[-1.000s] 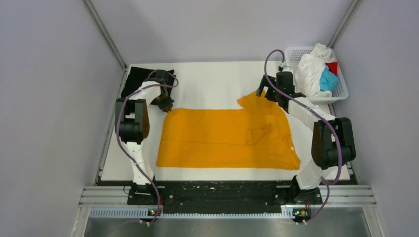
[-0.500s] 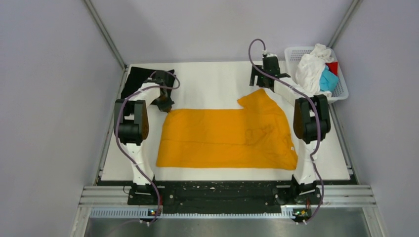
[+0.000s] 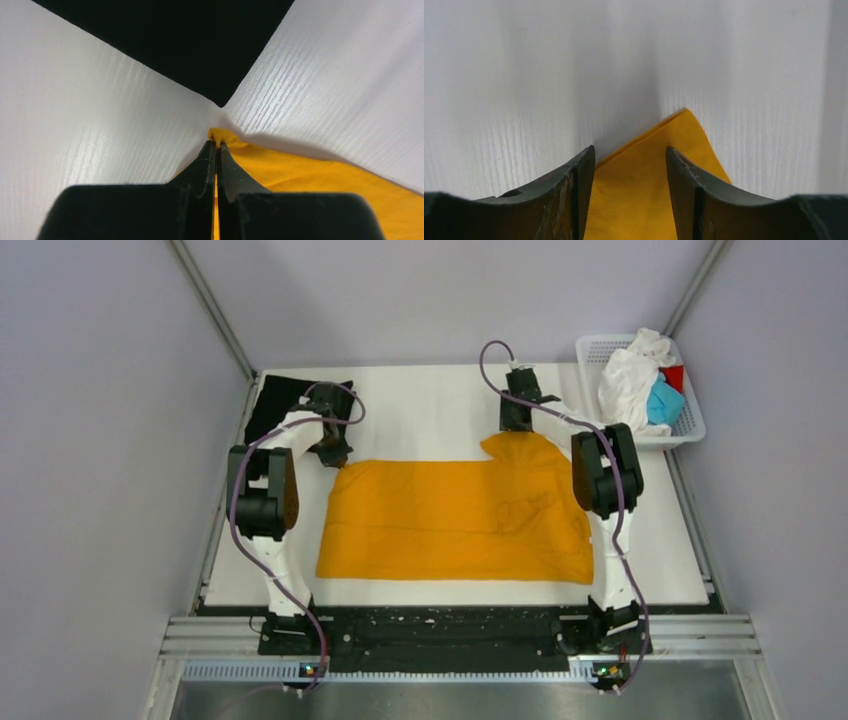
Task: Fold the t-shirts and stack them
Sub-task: Grab the side of the flattened tshirt furthest away from the robot with both arms, then fold the other side of the tshirt into a rectangle
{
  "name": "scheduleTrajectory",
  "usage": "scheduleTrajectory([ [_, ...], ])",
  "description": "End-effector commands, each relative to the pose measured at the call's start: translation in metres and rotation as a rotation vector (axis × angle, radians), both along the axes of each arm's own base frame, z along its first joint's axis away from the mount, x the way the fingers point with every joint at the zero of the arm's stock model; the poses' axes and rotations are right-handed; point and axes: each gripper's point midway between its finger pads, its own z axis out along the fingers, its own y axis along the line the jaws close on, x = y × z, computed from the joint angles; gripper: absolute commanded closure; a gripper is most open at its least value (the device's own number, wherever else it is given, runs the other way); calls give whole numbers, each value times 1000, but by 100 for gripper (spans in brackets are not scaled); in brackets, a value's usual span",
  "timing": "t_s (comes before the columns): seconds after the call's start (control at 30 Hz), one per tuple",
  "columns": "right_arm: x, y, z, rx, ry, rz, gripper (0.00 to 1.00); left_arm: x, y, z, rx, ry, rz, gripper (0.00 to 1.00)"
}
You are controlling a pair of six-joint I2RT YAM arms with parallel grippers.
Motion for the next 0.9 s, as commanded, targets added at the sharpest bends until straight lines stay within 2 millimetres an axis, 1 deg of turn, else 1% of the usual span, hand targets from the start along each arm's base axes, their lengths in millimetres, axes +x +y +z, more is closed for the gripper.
scheduleTrajectory([
  [0.0,-23,-14,-12,-48,35,-53,50,6,-3,24,-9,-77,-9,100],
  [0.07,-32,-17,-18,-47,49,-66,53,5,-3,23,-9,-77,-6,100],
  [0.17,-38,-18,-17,-33,40,-86,68,3,-1,21,-4,-74,8,100],
  [0.27,-35,-18,-12,-19,0,-93,80,2,2,19,7,-70,28,100],
  [0.3,-32,-18,-10,-18,-13,-91,86,2,3,18,11,-69,32,100],
  [0.37,-21,-15,-1,-17,-47,-75,98,2,6,18,21,-72,41,100],
  [0.4,-14,-13,4,-18,-63,-65,100,4,7,19,26,-76,46,100],
  [0.57,18,-1,35,-6,-143,-19,100,15,13,26,45,-115,60,100],
  [0.67,27,2,56,1,-177,-5,100,22,16,35,55,-142,66,100],
  [0.7,27,3,62,5,-183,0,100,23,16,38,54,-156,64,100],
  [0.77,19,4,71,14,-177,12,100,23,16,45,49,-177,71,100],
  [0.8,13,4,74,24,-173,18,100,21,14,46,41,-186,67,100],
  [0.83,2,4,71,34,-157,23,100,19,12,47,29,-196,61,100],
  [0.87,-7,4,73,48,-153,30,100,16,9,47,10,-207,51,100],
])
